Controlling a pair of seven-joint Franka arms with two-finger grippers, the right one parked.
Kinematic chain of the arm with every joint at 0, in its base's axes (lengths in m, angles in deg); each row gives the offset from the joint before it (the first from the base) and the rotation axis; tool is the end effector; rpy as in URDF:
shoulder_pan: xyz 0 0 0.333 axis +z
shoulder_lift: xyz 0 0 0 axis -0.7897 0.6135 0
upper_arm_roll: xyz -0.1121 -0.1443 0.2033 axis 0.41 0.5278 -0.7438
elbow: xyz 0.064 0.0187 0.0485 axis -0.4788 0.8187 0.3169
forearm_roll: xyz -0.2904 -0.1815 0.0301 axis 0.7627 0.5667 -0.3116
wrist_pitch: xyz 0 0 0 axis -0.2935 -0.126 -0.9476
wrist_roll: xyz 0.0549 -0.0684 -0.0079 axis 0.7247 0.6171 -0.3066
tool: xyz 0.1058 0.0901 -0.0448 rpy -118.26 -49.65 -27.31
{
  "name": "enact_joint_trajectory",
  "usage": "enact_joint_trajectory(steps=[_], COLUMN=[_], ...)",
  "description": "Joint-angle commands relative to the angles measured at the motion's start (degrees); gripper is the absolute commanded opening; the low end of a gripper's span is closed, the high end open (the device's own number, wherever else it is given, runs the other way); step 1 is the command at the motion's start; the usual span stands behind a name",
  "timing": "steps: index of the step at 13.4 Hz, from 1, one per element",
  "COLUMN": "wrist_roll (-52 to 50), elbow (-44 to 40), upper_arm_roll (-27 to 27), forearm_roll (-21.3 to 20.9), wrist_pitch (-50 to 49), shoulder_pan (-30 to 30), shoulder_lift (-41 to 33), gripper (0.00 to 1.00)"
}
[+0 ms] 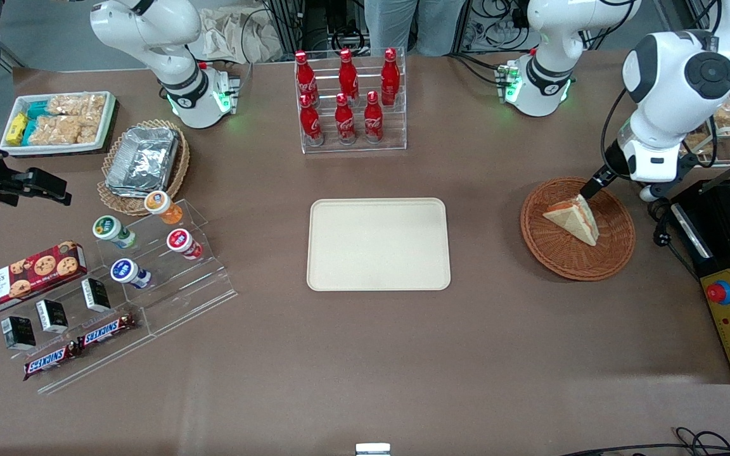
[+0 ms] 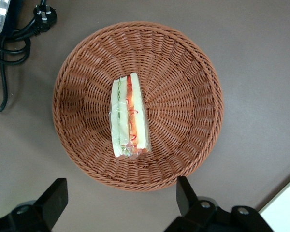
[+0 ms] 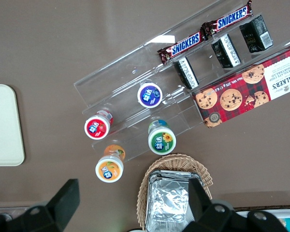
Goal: Place sandwich from basket to tray
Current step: 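Lower the open left gripper toward the wrapped sandwich in the basket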
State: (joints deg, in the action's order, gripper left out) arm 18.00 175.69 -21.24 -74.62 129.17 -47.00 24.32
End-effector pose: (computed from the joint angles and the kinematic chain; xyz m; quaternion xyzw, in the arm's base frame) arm 0.4030 -0.0118 0.3443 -0.9422 -0.3346 -0.0049 0.0170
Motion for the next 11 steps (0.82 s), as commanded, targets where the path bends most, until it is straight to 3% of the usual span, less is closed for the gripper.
enact_joint_trajectory(steps=[1, 11], wrist_roll=[-1.67, -3.43], elbow=[2.41, 6.19], upper_arm_roll=[0.22, 0.31], forearm_roll=[-0.58, -1.10], wrist_pitch=[4.16, 12.25], shoulder_pan=[0.12, 0.03], shoulder_lift=[0.39, 4.00], gripper=[1.00, 1.00])
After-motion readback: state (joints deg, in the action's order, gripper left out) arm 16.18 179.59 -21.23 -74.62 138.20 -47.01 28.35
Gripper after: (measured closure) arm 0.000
